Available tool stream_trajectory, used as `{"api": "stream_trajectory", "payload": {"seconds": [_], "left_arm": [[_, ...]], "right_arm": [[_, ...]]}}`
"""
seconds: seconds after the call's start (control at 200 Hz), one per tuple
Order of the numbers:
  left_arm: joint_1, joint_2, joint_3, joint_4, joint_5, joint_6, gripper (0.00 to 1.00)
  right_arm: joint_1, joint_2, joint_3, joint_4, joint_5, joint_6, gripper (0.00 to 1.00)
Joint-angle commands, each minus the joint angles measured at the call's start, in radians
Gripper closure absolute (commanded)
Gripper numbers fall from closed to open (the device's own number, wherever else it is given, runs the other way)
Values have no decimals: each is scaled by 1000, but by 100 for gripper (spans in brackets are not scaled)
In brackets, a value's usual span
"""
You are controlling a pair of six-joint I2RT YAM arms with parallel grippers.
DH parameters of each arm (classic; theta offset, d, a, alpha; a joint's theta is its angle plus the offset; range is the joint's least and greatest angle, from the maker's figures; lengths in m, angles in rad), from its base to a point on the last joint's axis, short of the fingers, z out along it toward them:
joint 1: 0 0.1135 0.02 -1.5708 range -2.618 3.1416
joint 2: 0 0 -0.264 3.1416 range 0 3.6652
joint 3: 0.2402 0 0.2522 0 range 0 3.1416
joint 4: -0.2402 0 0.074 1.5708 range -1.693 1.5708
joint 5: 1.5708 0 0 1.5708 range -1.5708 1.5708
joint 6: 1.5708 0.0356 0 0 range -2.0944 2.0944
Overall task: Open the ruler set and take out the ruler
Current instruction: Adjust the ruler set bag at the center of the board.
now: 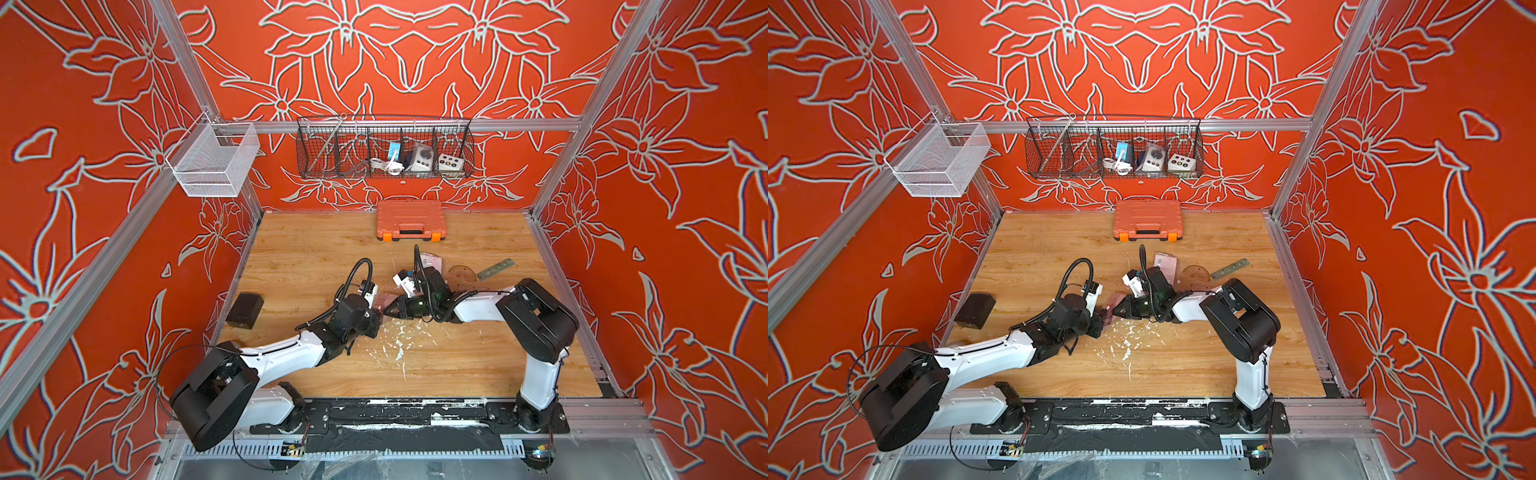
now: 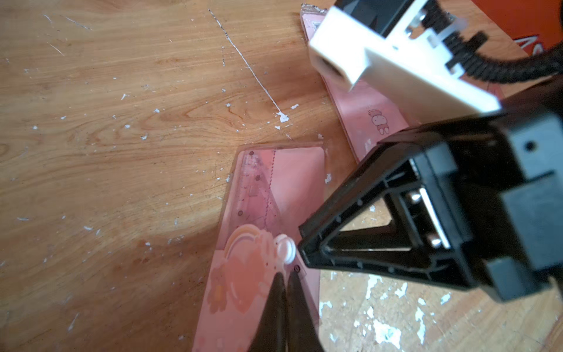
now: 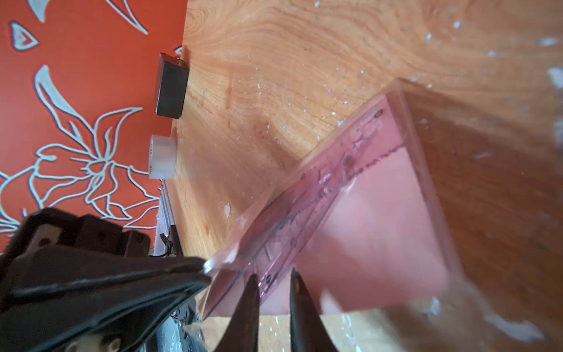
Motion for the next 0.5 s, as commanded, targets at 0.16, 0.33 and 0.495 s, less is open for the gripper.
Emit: {"api": "stream_trajectory", "payload": {"seconds": [0.16,0.33,0.495], "left_arm": [[-6,-6,-20,72,-13,-12,100],[-6,26,-19,96,-2,-30,100],[-7,28,-22,94,-8,-29,100]], "right_arm": [[8,68,40,15,-38,53,72],[8,136,59,111,-94,128,73],[8,151,62,174,-101,169,83]]}}
